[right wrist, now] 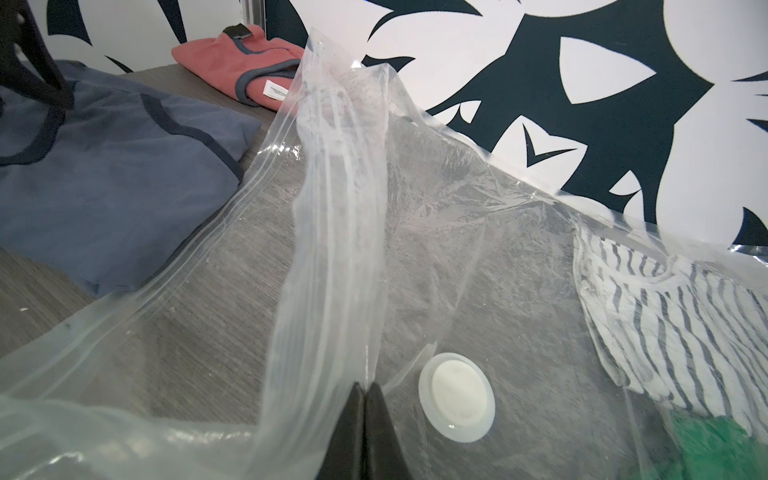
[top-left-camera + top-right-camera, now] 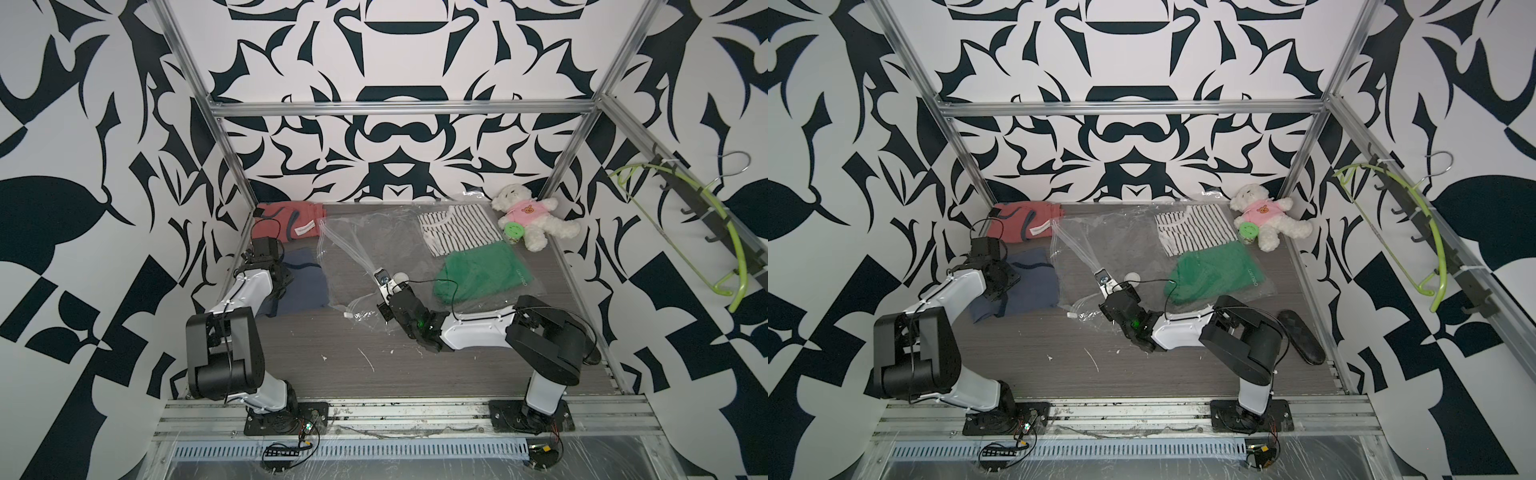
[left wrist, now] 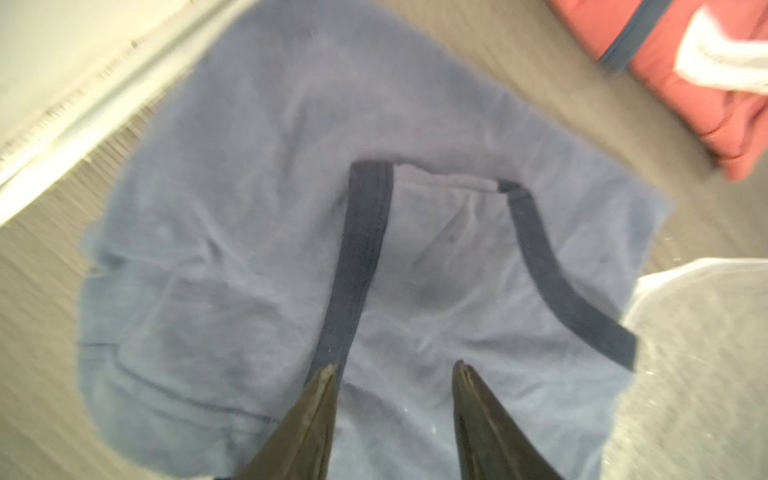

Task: Take the tank top out of the vacuum bag
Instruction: Move the tank top to the center of the board.

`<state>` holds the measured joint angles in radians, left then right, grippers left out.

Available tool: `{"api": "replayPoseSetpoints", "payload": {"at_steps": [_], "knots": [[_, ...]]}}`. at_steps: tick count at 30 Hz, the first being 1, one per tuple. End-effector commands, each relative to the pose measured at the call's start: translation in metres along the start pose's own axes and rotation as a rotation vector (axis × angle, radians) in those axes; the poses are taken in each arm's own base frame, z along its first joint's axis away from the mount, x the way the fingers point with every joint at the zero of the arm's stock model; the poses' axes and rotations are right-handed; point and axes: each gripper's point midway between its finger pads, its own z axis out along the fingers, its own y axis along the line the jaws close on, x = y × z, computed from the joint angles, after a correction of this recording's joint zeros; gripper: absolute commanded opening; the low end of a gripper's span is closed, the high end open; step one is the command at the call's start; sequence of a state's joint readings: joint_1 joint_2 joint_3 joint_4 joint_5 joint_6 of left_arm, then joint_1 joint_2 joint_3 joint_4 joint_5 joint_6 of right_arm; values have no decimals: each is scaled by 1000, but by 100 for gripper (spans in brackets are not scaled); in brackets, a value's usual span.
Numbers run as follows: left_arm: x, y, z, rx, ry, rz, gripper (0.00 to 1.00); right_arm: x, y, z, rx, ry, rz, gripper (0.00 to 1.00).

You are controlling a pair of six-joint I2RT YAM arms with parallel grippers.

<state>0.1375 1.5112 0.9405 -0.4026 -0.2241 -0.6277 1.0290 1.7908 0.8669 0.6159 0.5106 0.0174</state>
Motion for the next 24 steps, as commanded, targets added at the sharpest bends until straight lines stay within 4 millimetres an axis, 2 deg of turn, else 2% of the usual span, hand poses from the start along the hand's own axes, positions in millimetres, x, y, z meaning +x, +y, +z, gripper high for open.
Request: {"api": "replayPoseSetpoints", "payload": {"at_steps": [1, 8, 12, 19, 24], "knots": [[11, 21, 3, -55, 48, 2, 50, -23, -5, -2, 28, -54, 27, 7], [19, 37, 27, -79, 112, -44, 50, -26, -7, -5, 25, -58, 33, 7], [22, 36, 40, -77, 142, -40, 50, -29, -8, -7, 24, -66, 38, 7], [7, 39, 53, -101, 154, -47, 50, -29, -9, -7, 30, -68, 40, 6], [-5, 31, 62, -102, 170, -17, 50, -29, -9, -7, 34, -70, 41, 6]]}}
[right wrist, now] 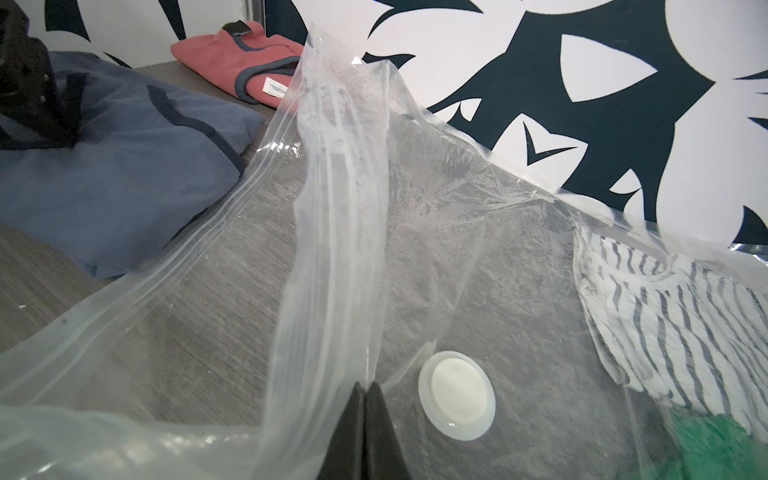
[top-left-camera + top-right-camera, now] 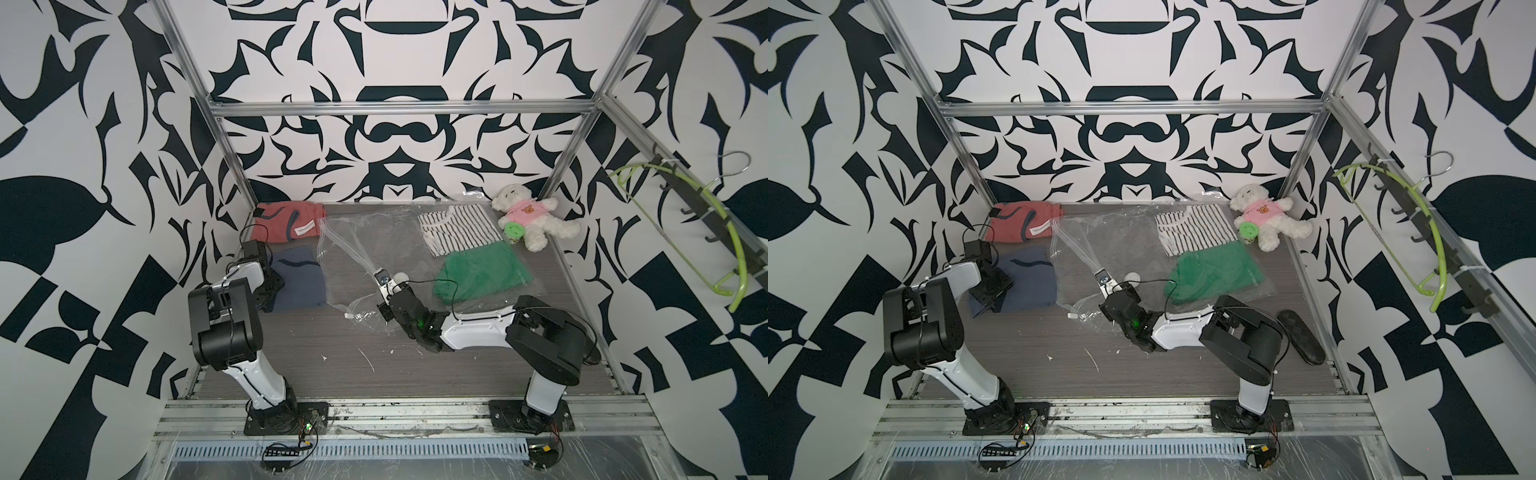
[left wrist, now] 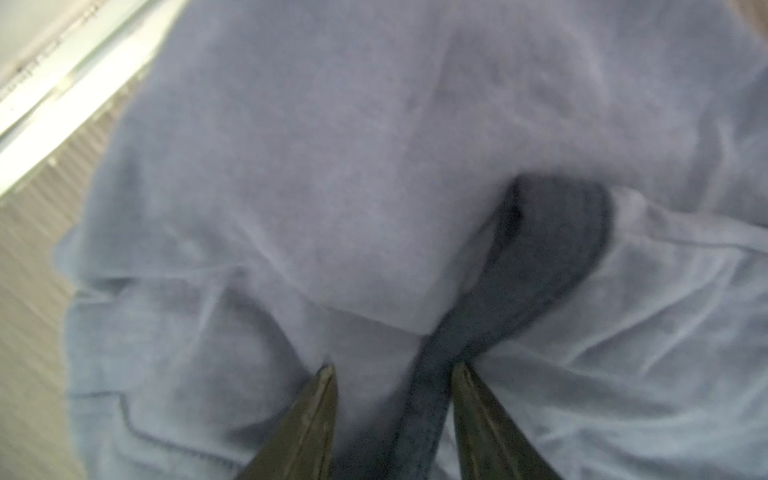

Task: Take the tank top out of the vacuum bag
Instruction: Move the tank top to the center of the board.

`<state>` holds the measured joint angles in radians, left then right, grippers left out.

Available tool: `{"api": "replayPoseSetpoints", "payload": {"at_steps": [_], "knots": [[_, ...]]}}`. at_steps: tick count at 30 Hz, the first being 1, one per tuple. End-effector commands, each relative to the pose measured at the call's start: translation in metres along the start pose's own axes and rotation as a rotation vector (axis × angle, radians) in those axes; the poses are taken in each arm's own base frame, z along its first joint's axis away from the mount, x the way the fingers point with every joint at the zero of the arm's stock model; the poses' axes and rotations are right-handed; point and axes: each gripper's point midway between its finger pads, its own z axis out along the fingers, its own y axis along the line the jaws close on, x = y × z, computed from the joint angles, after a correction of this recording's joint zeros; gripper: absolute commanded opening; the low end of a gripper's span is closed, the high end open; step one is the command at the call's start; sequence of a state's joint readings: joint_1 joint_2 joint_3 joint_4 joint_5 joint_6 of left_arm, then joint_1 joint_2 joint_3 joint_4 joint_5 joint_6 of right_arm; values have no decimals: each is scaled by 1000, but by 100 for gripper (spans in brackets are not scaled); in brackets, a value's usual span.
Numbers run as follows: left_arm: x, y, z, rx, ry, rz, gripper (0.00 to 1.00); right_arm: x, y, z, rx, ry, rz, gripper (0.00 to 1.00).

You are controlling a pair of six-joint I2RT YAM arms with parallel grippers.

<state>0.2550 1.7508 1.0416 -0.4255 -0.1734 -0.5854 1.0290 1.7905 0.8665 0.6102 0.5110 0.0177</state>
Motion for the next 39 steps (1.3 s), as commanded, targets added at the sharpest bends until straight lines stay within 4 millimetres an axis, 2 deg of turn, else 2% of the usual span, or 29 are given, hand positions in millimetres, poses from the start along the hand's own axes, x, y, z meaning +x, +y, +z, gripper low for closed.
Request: {"api": "replayPoseSetpoints", "payload": {"at_steps": [1, 8, 12, 16, 21, 26, 28, 32, 35, 39], "knots": [[-7, -4, 7, -12, 34, 37, 50, -30, -10, -7, 37, -74, 44, 6], [-25, -9, 20, -37, 56, 53, 50, -34, -13, -11, 44, -88, 48, 5], [-38, -12, 16, -45, 22, 65, 50, -34, -13, -11, 43, -87, 47, 5], [-49, -14, 0, -48, -23, 97, 50, -35, -14, -12, 44, -90, 47, 5], [-52, -27, -38, 2, -123, 142, 51, -34, -13, -11, 43, -88, 44, 5], [-30, -71, -72, 99, -135, 230, 55, -33, -12, -9, 41, -84, 41, 5], [-18, -91, -77, 131, -131, 260, 55, -32, -11, -9, 40, -81, 39, 5], [12, -122, -64, 191, -41, 273, 56, -31, -12, -9, 42, -81, 39, 5], [29, -131, -49, 189, -10, 279, 56, -31, -11, -9, 40, -78, 39, 5], [47, -132, -36, 195, 42, 281, 56, -31, -12, -9, 42, -78, 37, 5]]}}
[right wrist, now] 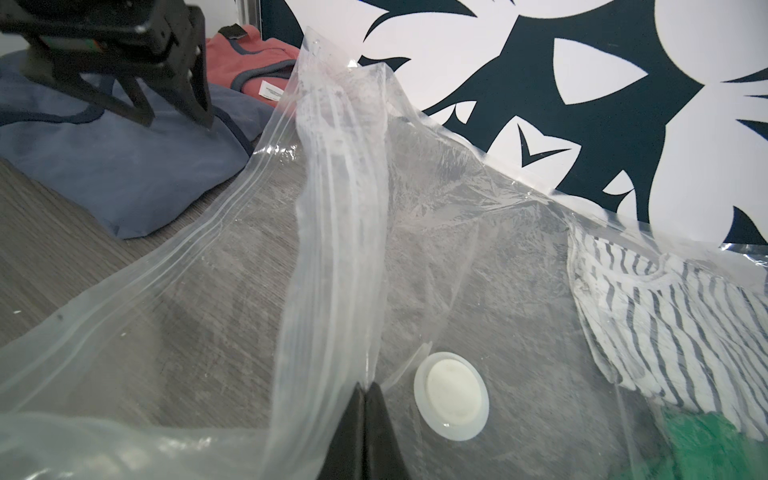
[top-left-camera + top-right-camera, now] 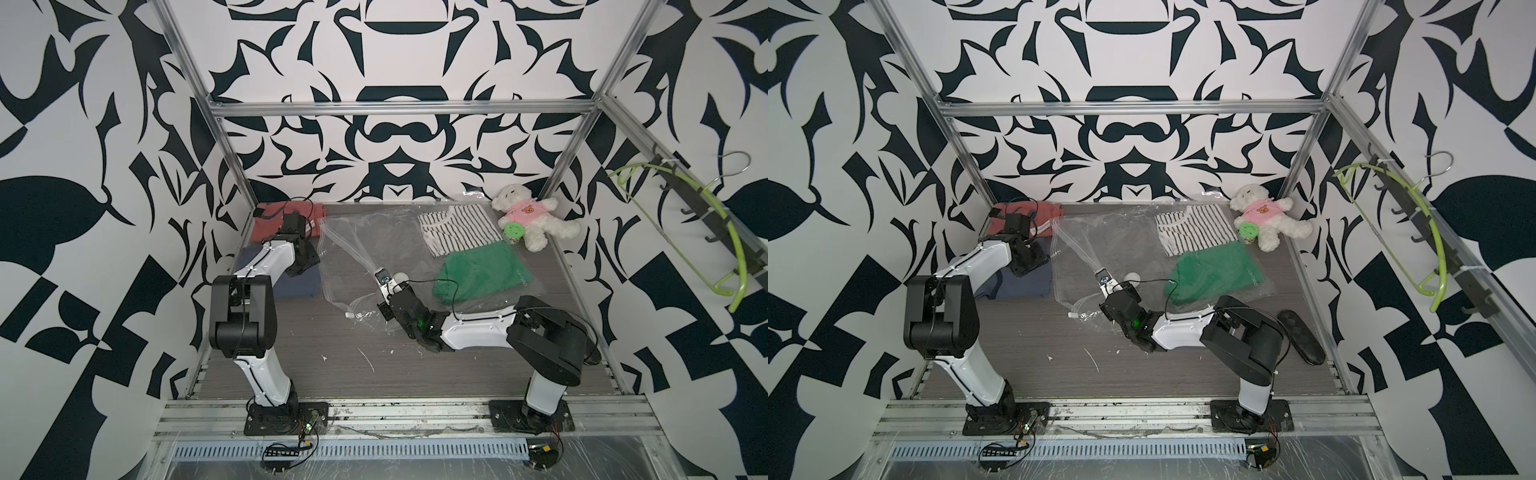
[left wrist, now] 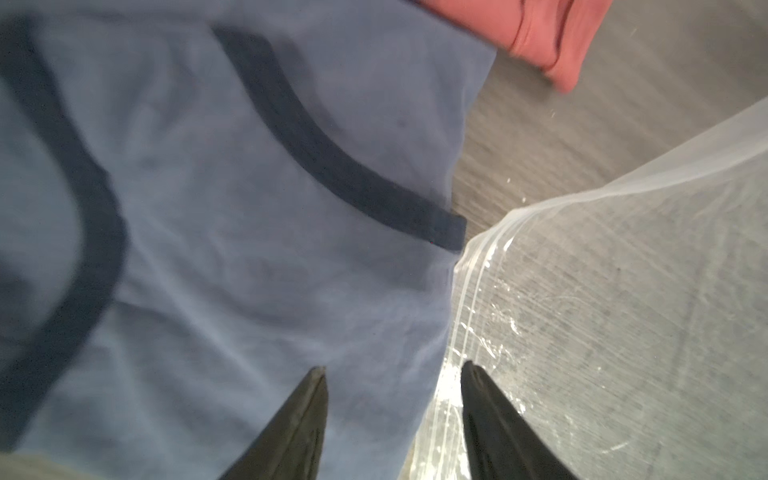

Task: Take the tank top out of the vacuum bag
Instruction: Move the tank top to the center of the board.

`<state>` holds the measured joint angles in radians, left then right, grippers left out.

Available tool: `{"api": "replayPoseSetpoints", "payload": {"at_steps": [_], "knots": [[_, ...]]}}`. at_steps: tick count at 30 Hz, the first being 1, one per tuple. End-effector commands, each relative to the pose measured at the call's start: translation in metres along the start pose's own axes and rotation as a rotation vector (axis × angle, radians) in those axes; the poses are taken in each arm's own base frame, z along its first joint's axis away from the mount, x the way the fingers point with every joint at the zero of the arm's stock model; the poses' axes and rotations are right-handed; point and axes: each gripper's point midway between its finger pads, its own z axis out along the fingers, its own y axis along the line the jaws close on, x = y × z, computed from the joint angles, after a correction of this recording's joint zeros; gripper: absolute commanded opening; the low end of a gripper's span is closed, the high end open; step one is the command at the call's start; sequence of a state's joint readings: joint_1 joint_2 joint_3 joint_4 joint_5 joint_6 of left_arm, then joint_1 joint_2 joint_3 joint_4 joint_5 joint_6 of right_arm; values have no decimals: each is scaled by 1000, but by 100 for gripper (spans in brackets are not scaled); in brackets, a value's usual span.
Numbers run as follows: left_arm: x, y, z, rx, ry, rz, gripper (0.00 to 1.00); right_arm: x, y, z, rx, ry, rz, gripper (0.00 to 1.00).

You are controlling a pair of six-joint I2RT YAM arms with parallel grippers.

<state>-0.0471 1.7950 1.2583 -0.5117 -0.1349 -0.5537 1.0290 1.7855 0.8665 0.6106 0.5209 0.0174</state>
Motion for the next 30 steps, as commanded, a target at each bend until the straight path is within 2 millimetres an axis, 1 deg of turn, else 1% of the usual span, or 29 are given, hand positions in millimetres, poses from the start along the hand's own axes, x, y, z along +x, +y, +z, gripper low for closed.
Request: {"api": "replayPoseSetpoints", "payload": {"at_steps": [1, 4, 9, 13, 16, 21, 23, 25, 27, 29, 30], "knots": [[17, -1, 10, 14, 51, -27, 56, -29, -10, -8, 31, -75, 37, 5], [30, 5, 13, 4, 75, -20, 56, -29, -9, -8, 30, -73, 38, 5], [56, 22, 17, -31, 127, -5, 56, -28, -8, -7, 29, -69, 35, 5], [69, 25, 15, -15, 150, -11, 56, -27, -8, -6, 31, -68, 35, 5], [62, 28, 4, -28, 115, -7, 56, -27, -7, -5, 27, -65, 36, 5], [34, 29, -19, -65, 28, 41, 58, -26, -7, -5, 29, -64, 33, 5], [19, 37, -30, -114, -16, 63, 70, -27, -8, -5, 33, -65, 32, 5], [7, 48, -36, -151, -42, 66, 81, -27, -9, -5, 37, -67, 32, 5], [-4, 60, -41, -166, -40, 57, 83, -26, -9, -5, 40, -65, 31, 5], [-13, 78, -40, -195, -39, 55, 91, -27, -9, -5, 41, -66, 31, 5], [-15, 83, -39, -192, -31, 55, 91, -26, -10, -5, 41, -65, 31, 5]]}}
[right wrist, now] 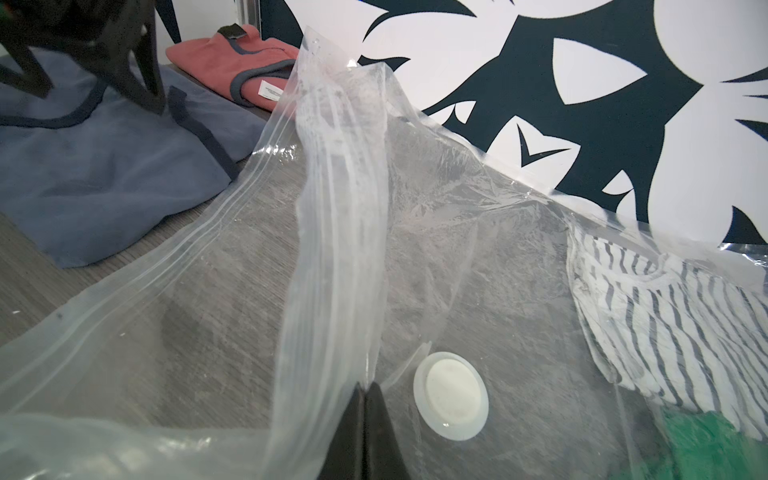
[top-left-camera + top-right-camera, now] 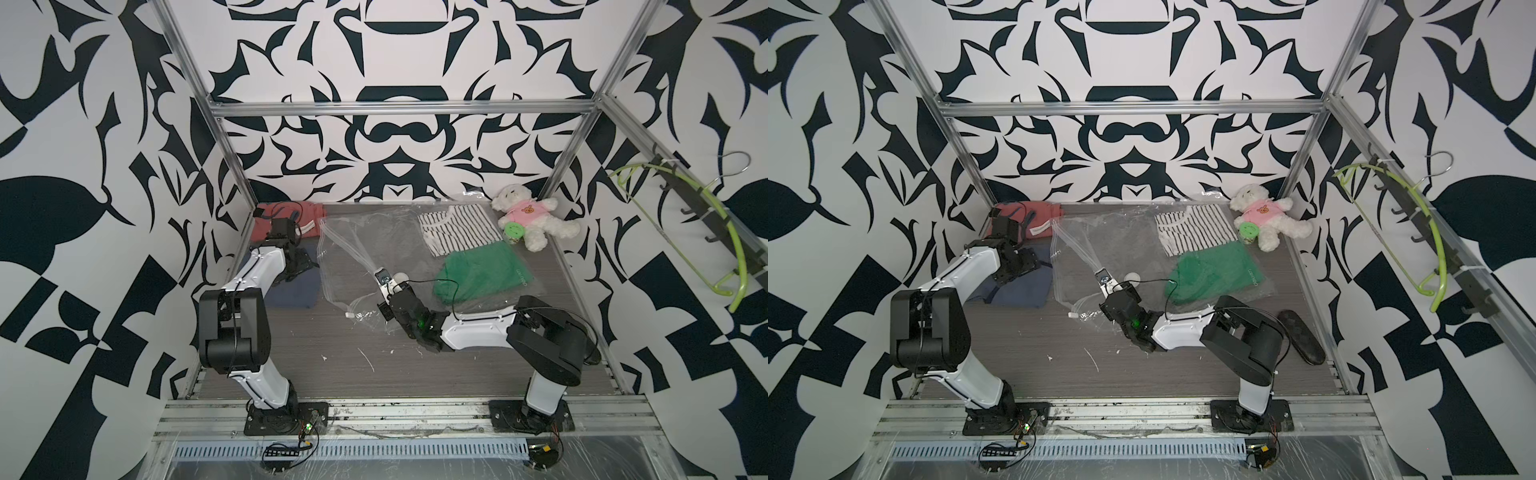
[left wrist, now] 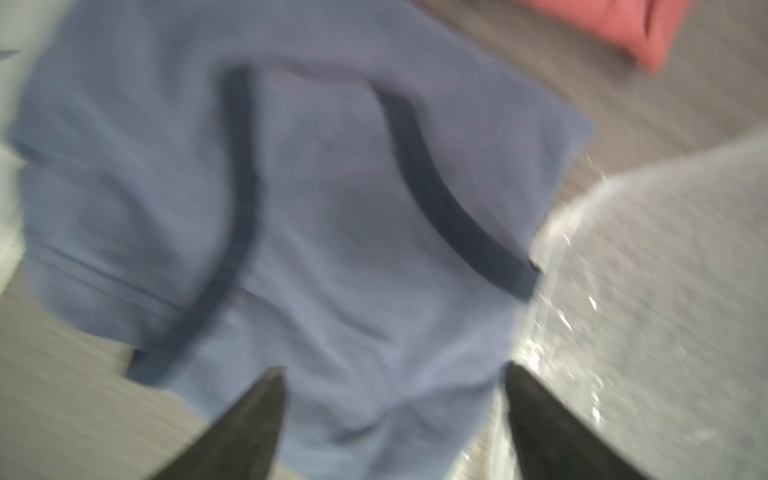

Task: Take the tank top out of the vacuum bag
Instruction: Move the tank top to the center of the board.

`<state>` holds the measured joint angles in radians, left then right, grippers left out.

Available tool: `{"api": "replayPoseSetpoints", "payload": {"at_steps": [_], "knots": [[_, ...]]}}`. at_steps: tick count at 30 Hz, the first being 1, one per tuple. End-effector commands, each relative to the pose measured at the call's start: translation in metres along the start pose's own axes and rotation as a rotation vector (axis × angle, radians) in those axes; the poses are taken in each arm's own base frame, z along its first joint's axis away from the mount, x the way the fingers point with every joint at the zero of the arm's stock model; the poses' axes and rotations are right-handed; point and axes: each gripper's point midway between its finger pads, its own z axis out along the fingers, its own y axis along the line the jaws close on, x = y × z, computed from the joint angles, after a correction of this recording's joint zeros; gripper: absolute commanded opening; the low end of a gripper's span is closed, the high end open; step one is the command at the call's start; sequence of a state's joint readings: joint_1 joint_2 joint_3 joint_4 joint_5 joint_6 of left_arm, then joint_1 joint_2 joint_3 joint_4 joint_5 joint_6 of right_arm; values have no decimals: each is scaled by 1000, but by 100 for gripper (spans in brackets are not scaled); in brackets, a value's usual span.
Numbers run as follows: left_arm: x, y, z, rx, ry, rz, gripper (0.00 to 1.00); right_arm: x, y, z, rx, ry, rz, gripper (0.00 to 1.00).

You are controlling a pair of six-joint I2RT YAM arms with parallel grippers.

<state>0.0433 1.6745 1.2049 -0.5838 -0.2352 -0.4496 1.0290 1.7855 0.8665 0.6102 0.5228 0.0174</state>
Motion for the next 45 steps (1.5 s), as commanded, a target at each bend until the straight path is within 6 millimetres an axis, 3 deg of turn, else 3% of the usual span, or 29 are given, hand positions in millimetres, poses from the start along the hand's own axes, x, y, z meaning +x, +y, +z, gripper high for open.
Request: {"api": "replayPoseSetpoints", "payload": {"at_steps": [1, 9, 13, 26, 36, 45], "knots": [[-3, 30, -1, -53, 37, 38, 90, -26, -9, -5, 38, -65, 31, 5], [4, 42, 32, -93, 117, 76, 88, -25, -7, -5, 26, -61, 34, 5], [8, 33, 46, -68, 147, 91, 87, -26, -7, -5, 26, -61, 34, 5], [4, 36, 84, -144, 212, 108, 88, -26, -8, -5, 33, -62, 29, 5], [-8, 34, 82, -147, 163, 152, 86, -25, -9, -4, 37, -61, 25, 5], [-4, 19, 86, -148, 146, 266, 86, -25, -8, -3, 38, -60, 23, 5]]}}
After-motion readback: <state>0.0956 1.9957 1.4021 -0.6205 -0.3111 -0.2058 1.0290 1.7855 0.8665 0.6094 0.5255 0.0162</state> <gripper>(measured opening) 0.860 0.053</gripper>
